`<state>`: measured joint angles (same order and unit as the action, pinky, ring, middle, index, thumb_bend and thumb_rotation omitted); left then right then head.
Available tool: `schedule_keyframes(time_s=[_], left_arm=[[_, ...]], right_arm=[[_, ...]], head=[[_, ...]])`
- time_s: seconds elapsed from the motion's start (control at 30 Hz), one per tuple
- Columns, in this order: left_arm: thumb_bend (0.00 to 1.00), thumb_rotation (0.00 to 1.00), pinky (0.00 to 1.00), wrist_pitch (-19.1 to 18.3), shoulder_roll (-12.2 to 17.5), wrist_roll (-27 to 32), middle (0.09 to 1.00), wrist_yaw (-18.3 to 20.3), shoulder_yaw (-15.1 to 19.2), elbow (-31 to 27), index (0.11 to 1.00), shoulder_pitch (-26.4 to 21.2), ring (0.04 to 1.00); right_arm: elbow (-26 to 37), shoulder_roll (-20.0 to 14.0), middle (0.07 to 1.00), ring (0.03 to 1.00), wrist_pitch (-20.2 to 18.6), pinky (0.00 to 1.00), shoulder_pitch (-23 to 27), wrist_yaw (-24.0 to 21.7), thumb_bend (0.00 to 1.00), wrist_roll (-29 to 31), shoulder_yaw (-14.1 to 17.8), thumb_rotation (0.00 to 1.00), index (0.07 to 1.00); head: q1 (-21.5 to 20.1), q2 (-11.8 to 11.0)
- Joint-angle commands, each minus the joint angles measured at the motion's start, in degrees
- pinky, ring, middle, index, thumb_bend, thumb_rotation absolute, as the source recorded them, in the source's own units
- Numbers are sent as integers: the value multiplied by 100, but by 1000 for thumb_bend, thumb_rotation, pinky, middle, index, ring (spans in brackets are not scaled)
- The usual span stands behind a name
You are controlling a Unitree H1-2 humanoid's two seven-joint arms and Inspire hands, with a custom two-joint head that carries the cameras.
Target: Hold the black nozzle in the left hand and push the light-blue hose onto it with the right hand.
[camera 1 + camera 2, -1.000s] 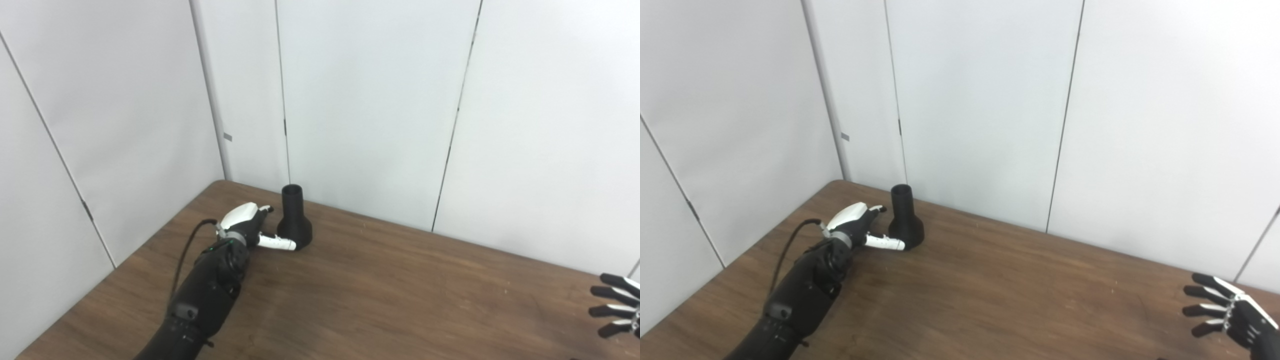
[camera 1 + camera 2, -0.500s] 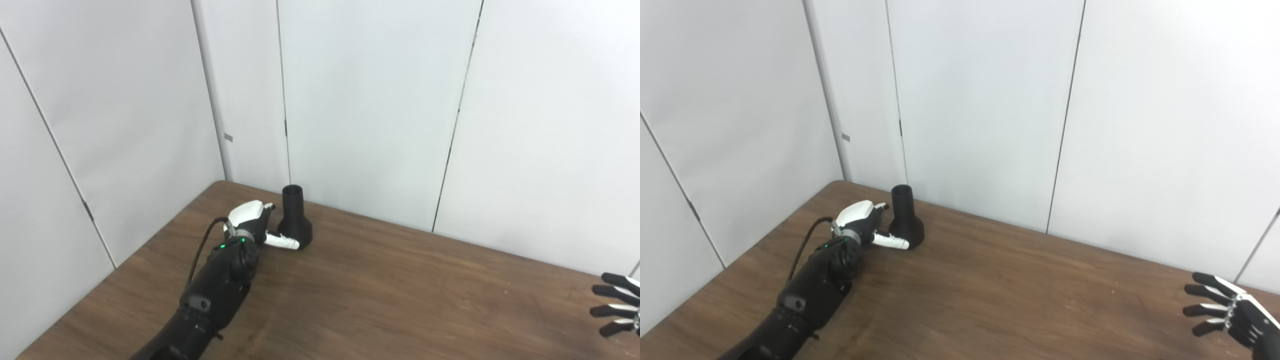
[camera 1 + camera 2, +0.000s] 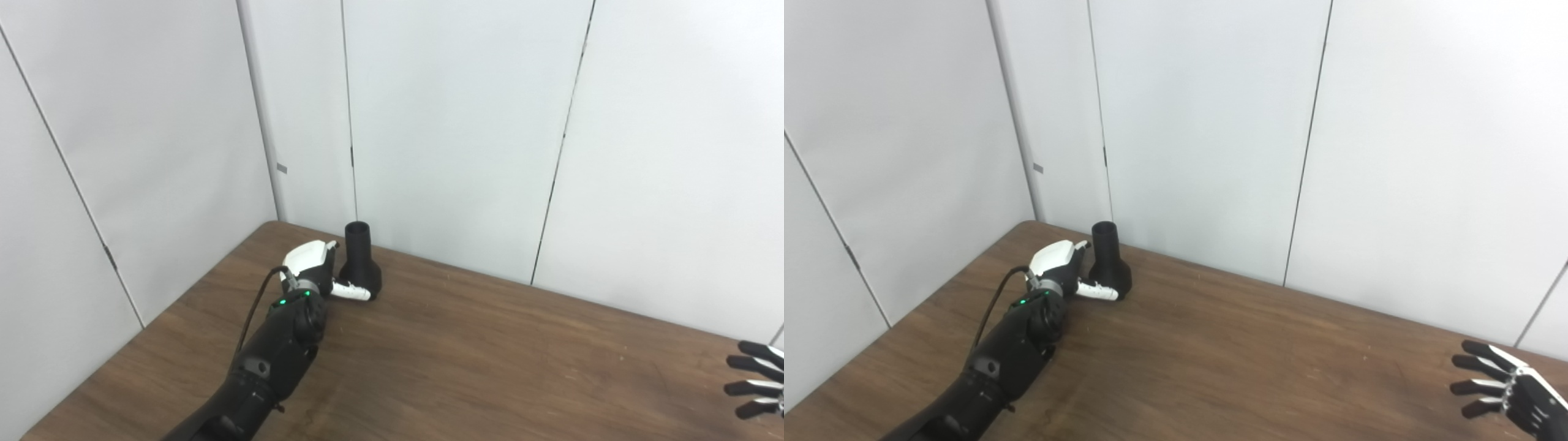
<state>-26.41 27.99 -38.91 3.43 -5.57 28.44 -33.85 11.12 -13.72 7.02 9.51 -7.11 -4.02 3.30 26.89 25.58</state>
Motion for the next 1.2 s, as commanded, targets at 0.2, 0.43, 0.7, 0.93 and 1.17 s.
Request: schedule_keyframes(time_s=[0.2,0.43,0.7,0.93,1.17], left_arm=[[1000,401,785,416,-51,359,909,-116,-149,28,850,-180,928],[1000,367,755,613,-75,438,869,-187,-278,112,799,-195,870],[1000,358,746,766,-49,458,861,-197,-365,211,776,-176,862],[941,235,714,869,-128,519,743,-323,-353,455,692,-215,808],[528,2,478,1617,-290,616,514,-1307,-296,859,473,-118,503]], right_arm=[[201,-89,732,612,24,488,150,-26,678,160,38,67,771],[308,-85,733,615,-66,494,117,-22,676,207,43,68,769],[409,-97,735,619,-153,502,76,-28,674,192,34,65,772],[477,-112,735,611,-202,501,54,-25,671,183,47,60,774],[528,-99,723,595,-247,497,49,-17,663,179,46,61,777]], head=[[-57,55],[-86,111],[-129,183],[-137,237],[-162,300]])
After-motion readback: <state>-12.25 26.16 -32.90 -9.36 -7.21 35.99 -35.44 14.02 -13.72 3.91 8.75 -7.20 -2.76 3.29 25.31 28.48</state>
